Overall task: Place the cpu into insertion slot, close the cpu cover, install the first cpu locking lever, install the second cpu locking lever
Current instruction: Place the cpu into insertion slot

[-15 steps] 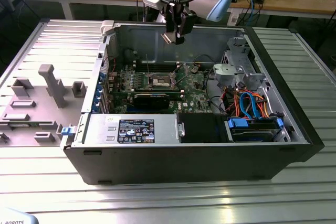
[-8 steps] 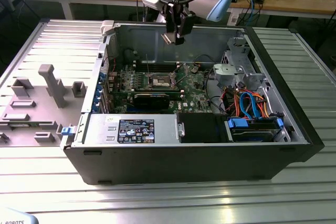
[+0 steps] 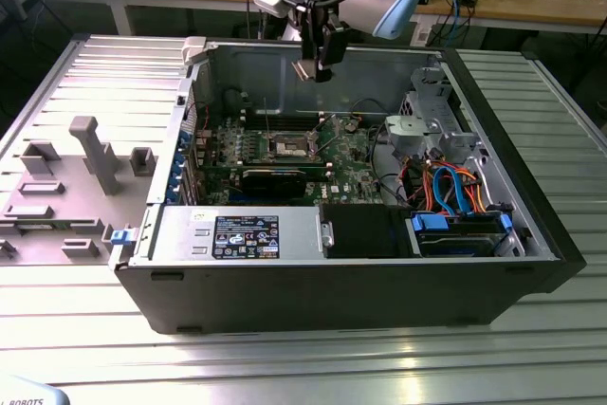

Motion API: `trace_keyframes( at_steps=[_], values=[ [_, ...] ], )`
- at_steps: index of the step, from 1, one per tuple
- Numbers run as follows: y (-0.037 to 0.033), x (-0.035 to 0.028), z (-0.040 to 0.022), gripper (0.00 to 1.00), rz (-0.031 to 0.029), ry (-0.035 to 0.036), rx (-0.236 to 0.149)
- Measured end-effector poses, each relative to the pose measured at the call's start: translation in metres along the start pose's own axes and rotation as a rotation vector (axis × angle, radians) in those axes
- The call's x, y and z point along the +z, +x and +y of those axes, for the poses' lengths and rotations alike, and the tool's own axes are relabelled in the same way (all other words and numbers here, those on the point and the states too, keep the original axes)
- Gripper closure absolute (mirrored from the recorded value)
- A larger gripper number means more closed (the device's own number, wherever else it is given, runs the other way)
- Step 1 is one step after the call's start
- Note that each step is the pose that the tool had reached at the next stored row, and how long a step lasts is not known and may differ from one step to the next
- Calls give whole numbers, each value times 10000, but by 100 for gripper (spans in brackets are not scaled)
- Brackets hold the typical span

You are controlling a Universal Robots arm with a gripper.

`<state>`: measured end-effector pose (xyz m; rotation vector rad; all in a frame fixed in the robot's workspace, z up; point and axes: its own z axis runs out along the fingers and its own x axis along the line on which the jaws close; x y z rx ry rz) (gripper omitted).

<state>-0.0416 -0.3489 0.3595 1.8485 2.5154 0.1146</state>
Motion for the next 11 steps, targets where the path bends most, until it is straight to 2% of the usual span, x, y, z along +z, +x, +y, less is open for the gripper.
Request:
trace_keyframes(
  at_steps=[11],
  values=[
    [0,0,0,46,-2,-1,23]
  ],
)
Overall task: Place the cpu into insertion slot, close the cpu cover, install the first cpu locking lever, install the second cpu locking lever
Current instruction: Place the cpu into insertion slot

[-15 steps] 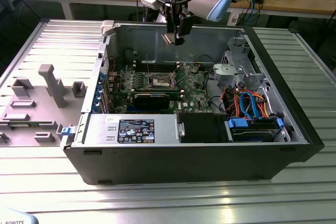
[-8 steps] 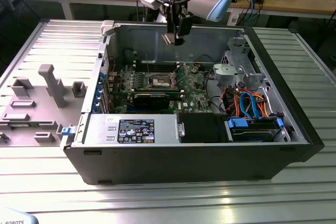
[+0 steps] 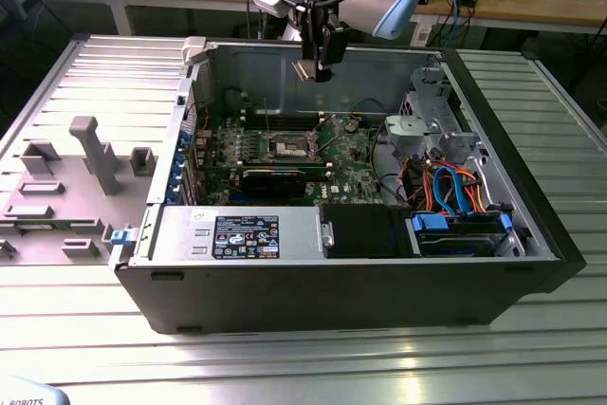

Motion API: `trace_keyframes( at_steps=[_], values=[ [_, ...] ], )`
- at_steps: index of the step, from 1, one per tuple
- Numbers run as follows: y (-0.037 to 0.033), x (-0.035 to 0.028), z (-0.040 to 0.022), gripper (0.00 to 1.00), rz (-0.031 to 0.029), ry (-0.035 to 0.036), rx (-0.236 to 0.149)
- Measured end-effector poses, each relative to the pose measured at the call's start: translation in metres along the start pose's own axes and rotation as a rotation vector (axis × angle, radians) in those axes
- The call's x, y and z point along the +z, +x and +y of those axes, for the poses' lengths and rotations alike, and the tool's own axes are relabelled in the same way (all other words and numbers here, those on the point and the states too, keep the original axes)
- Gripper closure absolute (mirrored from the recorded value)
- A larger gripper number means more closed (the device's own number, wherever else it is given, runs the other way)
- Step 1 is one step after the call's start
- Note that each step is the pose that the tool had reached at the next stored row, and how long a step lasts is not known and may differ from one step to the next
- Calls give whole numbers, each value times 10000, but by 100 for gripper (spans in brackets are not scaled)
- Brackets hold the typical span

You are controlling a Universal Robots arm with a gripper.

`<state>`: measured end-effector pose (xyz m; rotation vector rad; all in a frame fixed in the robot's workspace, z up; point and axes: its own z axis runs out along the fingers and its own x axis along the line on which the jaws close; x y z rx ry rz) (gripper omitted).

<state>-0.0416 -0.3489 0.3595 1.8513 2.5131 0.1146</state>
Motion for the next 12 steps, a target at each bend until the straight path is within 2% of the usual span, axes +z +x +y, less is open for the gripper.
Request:
trace_keyframes(
  at_steps=[3,9,12],
  values=[
    [0,1,0,46,-2,0,25],
    [0,38,-5,46,-46,-19,634],
    [9,55,-38,46,-52,-22,738]
  ],
)
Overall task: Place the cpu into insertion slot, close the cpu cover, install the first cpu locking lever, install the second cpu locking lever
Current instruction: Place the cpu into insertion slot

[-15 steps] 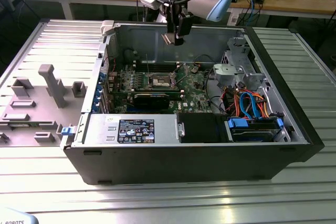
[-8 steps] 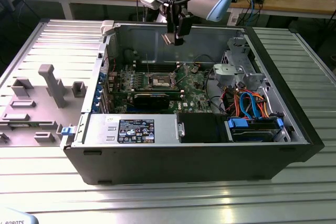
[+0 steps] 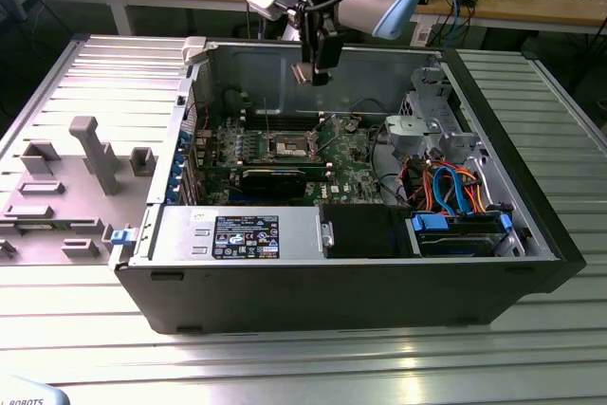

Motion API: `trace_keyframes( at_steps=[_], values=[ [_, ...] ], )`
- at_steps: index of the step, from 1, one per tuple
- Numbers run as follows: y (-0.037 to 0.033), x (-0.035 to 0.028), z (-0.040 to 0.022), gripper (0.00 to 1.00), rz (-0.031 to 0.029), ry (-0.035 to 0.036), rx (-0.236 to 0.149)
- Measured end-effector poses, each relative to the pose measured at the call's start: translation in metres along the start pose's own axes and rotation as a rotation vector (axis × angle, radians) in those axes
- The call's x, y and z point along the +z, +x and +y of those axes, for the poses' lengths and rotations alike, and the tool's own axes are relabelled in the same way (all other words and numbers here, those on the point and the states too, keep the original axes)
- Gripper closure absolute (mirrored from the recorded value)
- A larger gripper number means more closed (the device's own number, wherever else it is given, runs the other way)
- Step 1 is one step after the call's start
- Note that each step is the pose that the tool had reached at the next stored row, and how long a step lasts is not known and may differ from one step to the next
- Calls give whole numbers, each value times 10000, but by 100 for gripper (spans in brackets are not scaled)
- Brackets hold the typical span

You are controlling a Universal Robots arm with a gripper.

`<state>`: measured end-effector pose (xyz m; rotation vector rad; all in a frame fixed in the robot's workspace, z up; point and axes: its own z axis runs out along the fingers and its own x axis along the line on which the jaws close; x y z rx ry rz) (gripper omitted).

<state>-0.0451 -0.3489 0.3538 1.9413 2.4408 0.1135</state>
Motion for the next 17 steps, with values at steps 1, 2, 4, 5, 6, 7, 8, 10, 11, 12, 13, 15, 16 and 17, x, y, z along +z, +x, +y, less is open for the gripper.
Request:
trace_keyframes(
  at_steps=[1,2,4,5,6,7,8,10,11,12,13,15,16,17],
  values=[
    [7,4,-32,46,-3,2,9],
    [11,9,-50,46,-2,0,13],
    [12,22,-55,46,-20,-7,264],
    [12,28,-57,46,-28,-12,401],
    [12,30,-58,46,-35,-14,491],
    [12,32,-58,46,-43,-15,581],
    [12,33,-58,46,-46,-17,629],
    [12,34,-59,46,-46,-18,651],
    [12,34,-59,46,-47,-19,653],
    [12,34,-59,46,-47,-18,654],
    [12,34,-59,46,-47,-18,654],
    [12,34,-59,46,-47,-19,655],
    [12,34,-59,46,-47,-19,655],
    [12,34,-59,46,-47,-19,655]
  ],
)
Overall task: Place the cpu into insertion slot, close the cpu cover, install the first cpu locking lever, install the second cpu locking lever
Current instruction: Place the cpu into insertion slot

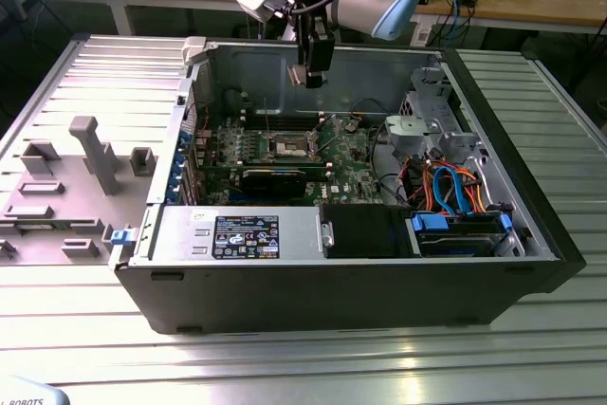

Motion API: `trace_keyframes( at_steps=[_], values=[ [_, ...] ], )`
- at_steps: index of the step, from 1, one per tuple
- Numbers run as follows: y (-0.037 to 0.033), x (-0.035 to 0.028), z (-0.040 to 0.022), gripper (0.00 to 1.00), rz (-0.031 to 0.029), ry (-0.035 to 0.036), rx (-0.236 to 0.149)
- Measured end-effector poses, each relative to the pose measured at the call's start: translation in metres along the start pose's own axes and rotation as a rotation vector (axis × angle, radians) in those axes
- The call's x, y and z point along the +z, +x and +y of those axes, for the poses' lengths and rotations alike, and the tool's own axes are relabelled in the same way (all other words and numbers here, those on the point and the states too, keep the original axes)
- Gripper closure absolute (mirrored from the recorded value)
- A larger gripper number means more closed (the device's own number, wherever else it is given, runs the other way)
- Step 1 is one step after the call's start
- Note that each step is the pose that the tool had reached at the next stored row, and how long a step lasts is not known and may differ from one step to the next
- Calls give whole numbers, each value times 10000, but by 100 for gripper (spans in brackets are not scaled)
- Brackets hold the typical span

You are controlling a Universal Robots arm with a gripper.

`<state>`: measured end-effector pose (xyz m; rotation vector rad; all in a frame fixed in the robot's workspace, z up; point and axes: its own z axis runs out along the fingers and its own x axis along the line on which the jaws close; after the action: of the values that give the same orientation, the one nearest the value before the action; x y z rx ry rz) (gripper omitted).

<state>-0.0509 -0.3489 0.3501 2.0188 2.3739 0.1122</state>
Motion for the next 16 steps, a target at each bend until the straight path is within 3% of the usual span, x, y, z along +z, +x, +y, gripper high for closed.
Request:
trace_keyframes(
  at_steps=[16],
  values=[
    [0,29,-4,46,-26,-9,323]
  ],
)
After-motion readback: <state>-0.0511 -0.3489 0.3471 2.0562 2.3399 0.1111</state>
